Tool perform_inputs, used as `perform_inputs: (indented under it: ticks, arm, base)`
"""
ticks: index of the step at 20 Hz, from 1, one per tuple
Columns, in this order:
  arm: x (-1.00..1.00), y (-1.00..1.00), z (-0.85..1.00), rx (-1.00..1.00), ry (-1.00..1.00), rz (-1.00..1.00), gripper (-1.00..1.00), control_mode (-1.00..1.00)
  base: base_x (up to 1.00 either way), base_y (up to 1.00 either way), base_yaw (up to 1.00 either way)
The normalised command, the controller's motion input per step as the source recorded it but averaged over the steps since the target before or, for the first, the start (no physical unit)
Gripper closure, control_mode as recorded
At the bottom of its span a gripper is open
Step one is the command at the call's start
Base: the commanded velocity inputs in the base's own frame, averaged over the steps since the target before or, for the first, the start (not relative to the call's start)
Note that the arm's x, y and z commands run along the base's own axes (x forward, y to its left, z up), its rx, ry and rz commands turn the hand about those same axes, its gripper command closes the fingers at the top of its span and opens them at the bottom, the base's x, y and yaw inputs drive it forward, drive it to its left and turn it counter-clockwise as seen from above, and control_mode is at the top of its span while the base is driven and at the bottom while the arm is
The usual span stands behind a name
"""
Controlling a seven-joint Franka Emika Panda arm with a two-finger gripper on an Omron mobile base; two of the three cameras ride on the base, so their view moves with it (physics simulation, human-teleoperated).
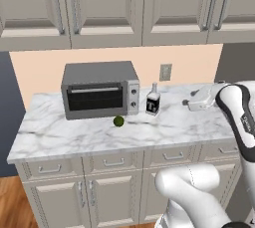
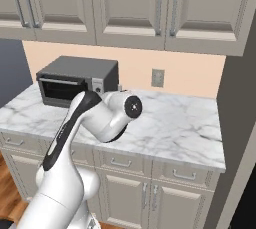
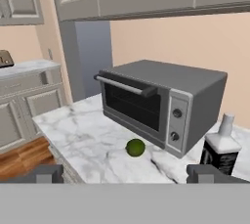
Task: Place the beer and liquor on the top shelf of the fridge to keep them out of children's reach, and place the lime on lower shelves for easy access.
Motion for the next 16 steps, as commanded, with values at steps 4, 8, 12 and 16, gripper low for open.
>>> perform_inputs:
  ticks: [4,8,12,16]
  arm:
    - [0.25,0.11,-0.15,0.07,-0.07,0.01,-1.0,-1.0]
    - [0.27,0.21,-0.07,0.06,-0.01,0.0,-1.0,-1.0]
    - [0.32,0.15,-0.03,0.08,0.0,0.0,-1.0,-1.0]
    - [0.33,0.0,-0.03,0.08,0.0,0.04,-1.0,-1.0]
  base:
    - [0.0,0.0,0.0]
    - [0.0,0.0,0.0]
    - [0.0,0.0,0.0]
    - [0.0,0.0,0.0]
